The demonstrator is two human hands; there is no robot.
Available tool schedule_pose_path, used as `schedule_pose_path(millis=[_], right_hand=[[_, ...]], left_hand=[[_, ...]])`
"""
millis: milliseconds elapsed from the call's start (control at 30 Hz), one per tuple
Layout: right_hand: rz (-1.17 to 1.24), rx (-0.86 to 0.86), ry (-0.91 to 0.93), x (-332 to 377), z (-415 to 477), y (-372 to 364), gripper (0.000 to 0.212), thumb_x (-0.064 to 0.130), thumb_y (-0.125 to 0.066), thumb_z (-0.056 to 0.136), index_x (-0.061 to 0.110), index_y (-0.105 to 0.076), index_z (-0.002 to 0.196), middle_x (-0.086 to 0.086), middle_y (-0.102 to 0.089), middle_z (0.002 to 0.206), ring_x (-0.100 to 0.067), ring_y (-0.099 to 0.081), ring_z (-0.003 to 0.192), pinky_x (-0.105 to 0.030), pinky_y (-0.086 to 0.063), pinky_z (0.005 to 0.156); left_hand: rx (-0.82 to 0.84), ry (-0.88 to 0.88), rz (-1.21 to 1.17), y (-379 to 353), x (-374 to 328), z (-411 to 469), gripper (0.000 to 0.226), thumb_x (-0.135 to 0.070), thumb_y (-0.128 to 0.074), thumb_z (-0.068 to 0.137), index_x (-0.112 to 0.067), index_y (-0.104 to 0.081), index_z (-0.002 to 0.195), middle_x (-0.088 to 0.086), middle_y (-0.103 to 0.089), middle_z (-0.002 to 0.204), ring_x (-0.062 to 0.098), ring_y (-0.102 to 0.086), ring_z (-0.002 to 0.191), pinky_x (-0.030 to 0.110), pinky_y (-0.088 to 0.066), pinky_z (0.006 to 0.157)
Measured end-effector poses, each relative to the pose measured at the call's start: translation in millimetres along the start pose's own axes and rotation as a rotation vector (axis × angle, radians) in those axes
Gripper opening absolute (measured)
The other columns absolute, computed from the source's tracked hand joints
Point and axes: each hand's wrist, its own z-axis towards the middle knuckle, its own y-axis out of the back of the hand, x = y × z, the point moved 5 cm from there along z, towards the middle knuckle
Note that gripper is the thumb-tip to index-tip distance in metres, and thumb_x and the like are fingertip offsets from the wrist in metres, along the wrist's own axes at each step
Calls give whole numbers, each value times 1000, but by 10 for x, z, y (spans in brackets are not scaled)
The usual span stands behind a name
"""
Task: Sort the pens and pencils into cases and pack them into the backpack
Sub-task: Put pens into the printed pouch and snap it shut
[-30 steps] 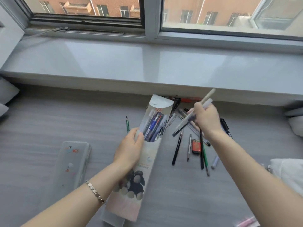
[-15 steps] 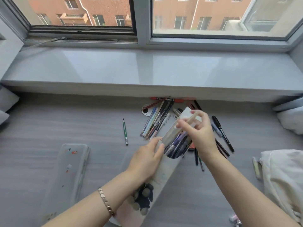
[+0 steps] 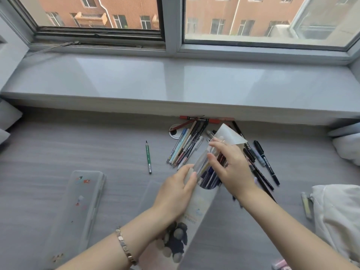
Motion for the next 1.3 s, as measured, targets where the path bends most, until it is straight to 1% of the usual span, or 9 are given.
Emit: schedule_pose_path(millis=[167, 333, 400, 500, 600, 700, 1000, 1133, 1300], right_hand=[[-147, 98, -45, 25, 161, -179, 30, 32, -59, 87, 20, -64, 114, -6, -55, 122, -29, -43, 114, -27, -28, 96], [-460, 375, 139, 117, 296, -429, 45, 39, -39, 95, 31, -34, 139, -2, -5, 156, -26, -30, 128, -40, -22, 103], [-326, 375, 226, 215, 338, -389, 43, 28, -45, 95, 24, -40, 137, -5, -21, 154, -27, -38, 125, -40, -29, 104], [-106, 58, 416, 276, 327, -175, 24, 6, -53, 86, 3, -66, 106, -13, -66, 115, -25, -63, 103, -32, -49, 89], [-184, -42, 132, -98, 416, -91, 19, 1, -57, 81, 5, -69, 95, -9, -72, 90, -26, -66, 86, -30, -49, 77], [-303, 104, -263, -608, 562, -127, 28, 11, -54, 87, 5, -60, 115, -13, -65, 110, -29, -56, 107, -36, -43, 91], [-524, 487, -490, -832, 854, -440, 32, 21, -56, 86, -1, -46, 108, -20, -57, 111, -36, -56, 100, -36, -42, 72], [-401, 387, -393, -741, 796, -333, 18, 19, -51, 87, 2, -49, 93, -21, -55, 102, -35, -55, 89, -36, -38, 68], [27, -32, -275, -417, 768, 293, 4, 14, -49, 89, 11, -46, 89, -2, -50, 84, -15, -47, 73, -21, -32, 59]], left_hand=[[-5, 45, 9, 18, 70, 110, 37, -40, -36, 95, -32, -46, 129, -6, -57, 130, 16, -50, 120, 21, -34, 84], [-51, 65, 35, 74, 108, 208, 38, -39, -35, 95, -31, -45, 130, -2, -57, 130, 21, -51, 120, 26, -37, 86], [-97, 102, 37, 139, 158, 236, 37, -40, -35, 95, -31, -45, 129, -1, -58, 129, 24, -52, 117, 27, -38, 86], [-166, 149, 27, 281, 284, 295, 36, -41, -32, 95, -29, -47, 125, 4, -62, 120, 27, -55, 108, 34, -44, 88], [-193, 172, 20, 388, 403, 328, 38, -40, -31, 95, -27, -46, 127, 3, -61, 122, 26, -55, 110, 33, -42, 87], [-211, 207, 12, 450, 476, 354, 40, -39, -32, 96, -24, -44, 130, 3, -57, 129, 26, -52, 115, 32, -38, 90], [-210, 188, 48, 464, 410, 337, 36, -39, -30, 95, -27, -48, 124, 2, -63, 117, 25, -56, 104, 35, -45, 86], [-184, 200, 29, 420, 414, 260, 37, -39, -31, 95, -27, -48, 126, 1, -61, 122, 23, -55, 109, 35, -44, 91], [-129, 189, 26, 354, 420, 153, 36, -40, -33, 95, -28, -47, 126, -1, -61, 123, 22, -54, 112, 36, -43, 94]])
